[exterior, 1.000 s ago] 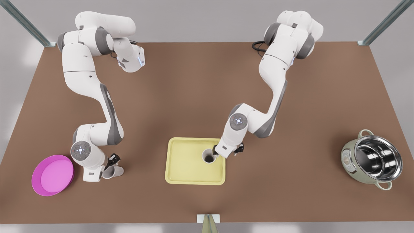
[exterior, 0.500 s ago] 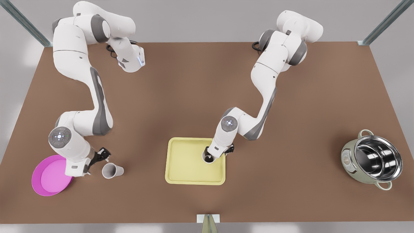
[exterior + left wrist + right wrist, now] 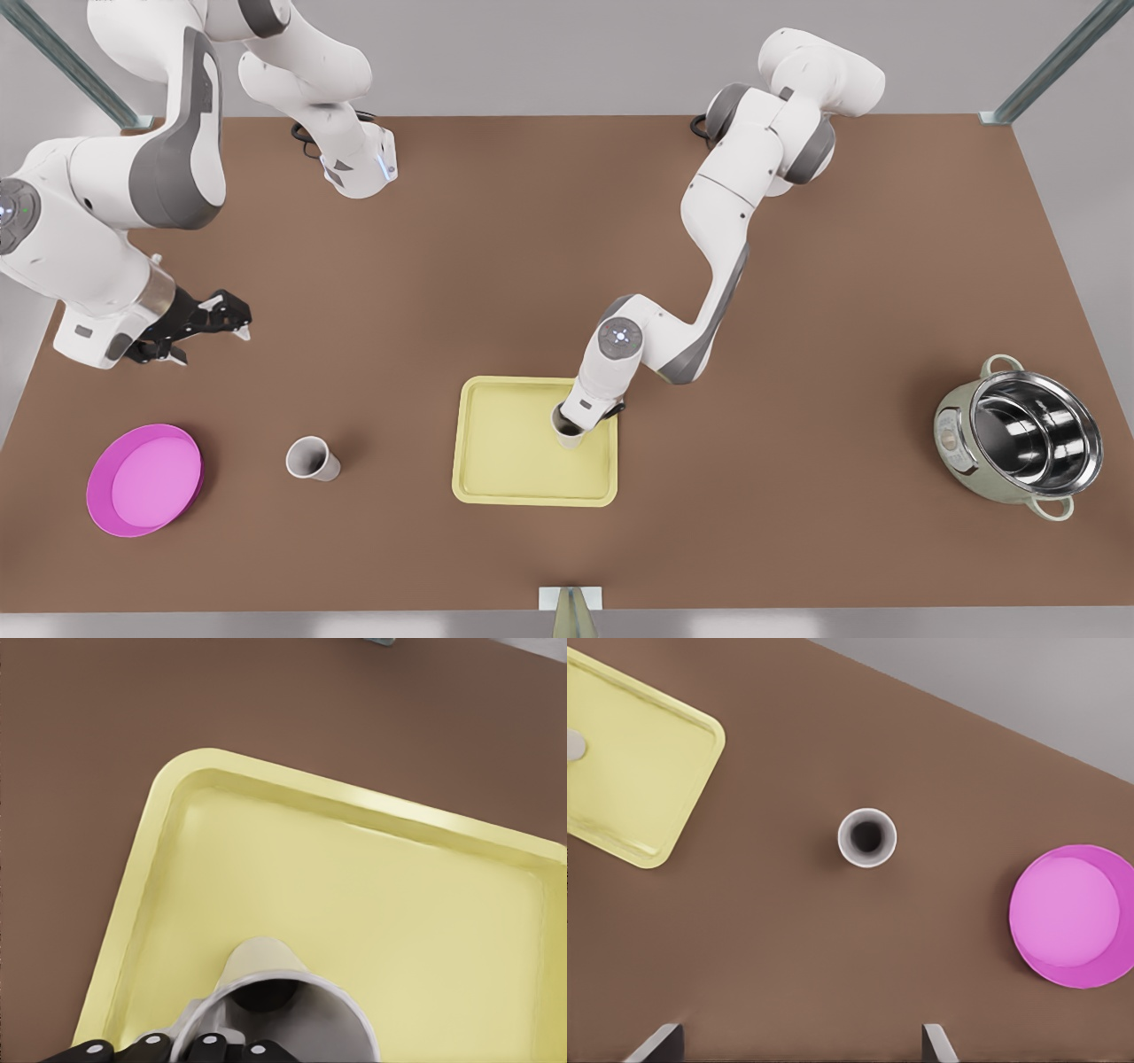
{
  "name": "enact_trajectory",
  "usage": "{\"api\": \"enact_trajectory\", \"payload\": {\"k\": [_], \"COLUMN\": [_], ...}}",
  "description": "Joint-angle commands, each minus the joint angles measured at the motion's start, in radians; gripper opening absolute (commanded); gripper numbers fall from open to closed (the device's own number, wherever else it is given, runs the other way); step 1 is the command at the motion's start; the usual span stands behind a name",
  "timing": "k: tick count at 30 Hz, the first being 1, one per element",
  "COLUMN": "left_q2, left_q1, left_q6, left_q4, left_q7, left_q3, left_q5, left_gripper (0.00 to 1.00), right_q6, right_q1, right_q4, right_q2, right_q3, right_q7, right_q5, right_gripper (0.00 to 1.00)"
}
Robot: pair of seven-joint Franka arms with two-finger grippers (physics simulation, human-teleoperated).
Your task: Use the left arm to pick up the white IKEA cup from the tray and place it on the middle-left position; use the right arm to pick up the white IKEA cup from the tray and place it on the middle-right position
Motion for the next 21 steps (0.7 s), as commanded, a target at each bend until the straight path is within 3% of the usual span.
{"api": "enact_trajectory", "payload": {"k": [1, 8, 13, 21], "left_q2": [-0.01, -0.111, -0.114, -0.079], "left_q1": [0.0, 0.06, 0.313, 0.462], "left_q6": [-0.036, -0.245, -0.298, -0.261], "left_q4": [0.001, 0.001, 0.001, -0.005], "left_q7": [-0.032, 0.016, 0.592, 1.048], "left_q3": [0.003, 0.06, 0.046, 0.047], "left_q5": [0.001, -0.002, -0.145, -0.18], "left_gripper": [0.19, 0.17, 0.16, 0.16], "right_q6": [-0.08, -0.076, -0.082, -0.086], "right_q1": [-0.004, 0.004, 0.004, 0.002], "right_q4": [0.002, 0.003, 0.003, 0.003], "right_q2": [0.002, 0.012, 0.014, 0.014], "right_q3": [-0.002, 0.006, 0.007, 0.006], "right_q7": [0.322, 0.346, 0.334, 0.314], "right_q5": [0.001, -0.001, 0.001, -0.002], "right_gripper": [1.0, 1.0, 1.0, 1.0]}}
